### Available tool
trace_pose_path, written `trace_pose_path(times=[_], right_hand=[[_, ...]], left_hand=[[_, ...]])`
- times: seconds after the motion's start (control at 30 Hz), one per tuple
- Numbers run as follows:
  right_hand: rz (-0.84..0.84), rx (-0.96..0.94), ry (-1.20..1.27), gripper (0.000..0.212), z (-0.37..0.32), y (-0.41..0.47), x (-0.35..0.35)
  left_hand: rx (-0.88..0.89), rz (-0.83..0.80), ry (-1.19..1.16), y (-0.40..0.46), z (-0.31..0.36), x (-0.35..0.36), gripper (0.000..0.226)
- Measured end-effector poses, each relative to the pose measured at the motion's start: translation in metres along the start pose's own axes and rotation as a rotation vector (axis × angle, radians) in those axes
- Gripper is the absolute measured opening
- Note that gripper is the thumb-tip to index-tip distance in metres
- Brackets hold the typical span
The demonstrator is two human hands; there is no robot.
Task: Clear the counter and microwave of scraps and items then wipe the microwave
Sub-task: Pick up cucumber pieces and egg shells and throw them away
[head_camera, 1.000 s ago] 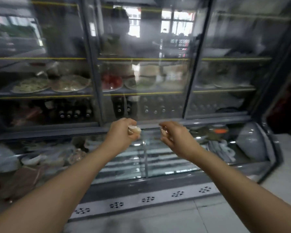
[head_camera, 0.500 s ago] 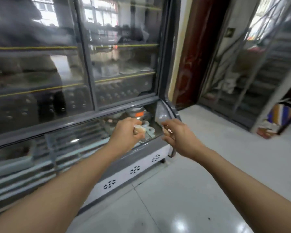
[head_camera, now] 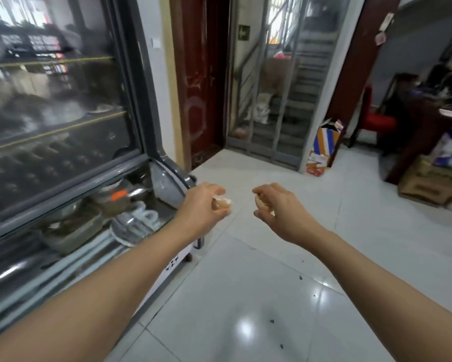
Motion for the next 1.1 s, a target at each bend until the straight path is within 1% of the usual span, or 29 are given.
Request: trace_pose_path(times=[0.3,0.4,0.6,0.77,0.97,1.1], right_hand=[[-0.006,0.101,-0.037,0.044,0.084,0.136,0.004],[0.013,0.126,-0.024,0.044,0.108,0.175,0.006],[-0.002,0.162,-0.005,0.044,0.163,0.246,0.018],[0.022,0.138,0.004,0.044,0.224,0.316,0.032],[-0.02,0.074,-0.022,0.046,0.321,0.431,0.043],[-0.034,0.038,-0.027,0.047,0.372,0.495,0.051]], left_hand=[[0.063,-0.057,-0.018,0.185,-0.024,0.028,0.047],[0.069,-0.066,-0.03,0.237,-0.027,0.038,0.046],[0.114,-0.089,0.005,0.33,-0.032,0.069,0.047],[0.1,-0.085,0.03,0.413,-0.041,0.101,0.047],[0.05,-0.019,0.036,0.544,-0.042,0.142,0.045],[0.031,0.017,0.057,0.617,-0.045,0.168,0.045]])
Point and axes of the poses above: each hand's wrist, its own y-axis towards the middle knuckle, its own x-axis out of the palm, z = x × y, the point moved 1 cm from there along y, towards the middle knuckle, and after that the axes turned 13 degrees about -y, right-handed, at the moved point
